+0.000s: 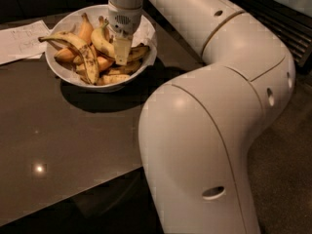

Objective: Pick banana from white bowl

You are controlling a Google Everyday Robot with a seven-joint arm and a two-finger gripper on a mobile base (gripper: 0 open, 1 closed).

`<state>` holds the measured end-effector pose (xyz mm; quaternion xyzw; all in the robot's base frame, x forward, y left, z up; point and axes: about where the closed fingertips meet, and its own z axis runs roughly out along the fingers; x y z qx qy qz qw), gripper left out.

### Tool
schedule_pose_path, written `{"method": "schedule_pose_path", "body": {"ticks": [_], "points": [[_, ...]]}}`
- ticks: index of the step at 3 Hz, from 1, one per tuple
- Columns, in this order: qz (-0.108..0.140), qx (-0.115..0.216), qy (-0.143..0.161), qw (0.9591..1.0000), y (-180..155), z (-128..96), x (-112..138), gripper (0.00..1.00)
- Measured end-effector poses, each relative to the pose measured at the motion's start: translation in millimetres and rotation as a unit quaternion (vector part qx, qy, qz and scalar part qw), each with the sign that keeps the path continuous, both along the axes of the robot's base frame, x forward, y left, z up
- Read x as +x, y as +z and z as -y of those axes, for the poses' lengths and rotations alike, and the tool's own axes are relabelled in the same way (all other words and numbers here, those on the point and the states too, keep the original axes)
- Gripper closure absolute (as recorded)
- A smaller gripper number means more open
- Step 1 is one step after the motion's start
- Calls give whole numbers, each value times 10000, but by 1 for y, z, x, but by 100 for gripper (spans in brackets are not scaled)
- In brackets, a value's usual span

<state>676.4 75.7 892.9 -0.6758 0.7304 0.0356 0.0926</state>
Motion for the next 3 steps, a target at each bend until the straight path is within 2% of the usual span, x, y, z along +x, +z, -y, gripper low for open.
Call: {"method": "schedule_pose_path", "body": {"ticks": [1, 2, 3], "points": [[372, 114, 35, 9992, 19, 1, -9, 100], [821, 275, 128, 9962, 50, 8, -35, 100], [1198, 412, 183, 9918, 77, 25, -68, 100]]}}
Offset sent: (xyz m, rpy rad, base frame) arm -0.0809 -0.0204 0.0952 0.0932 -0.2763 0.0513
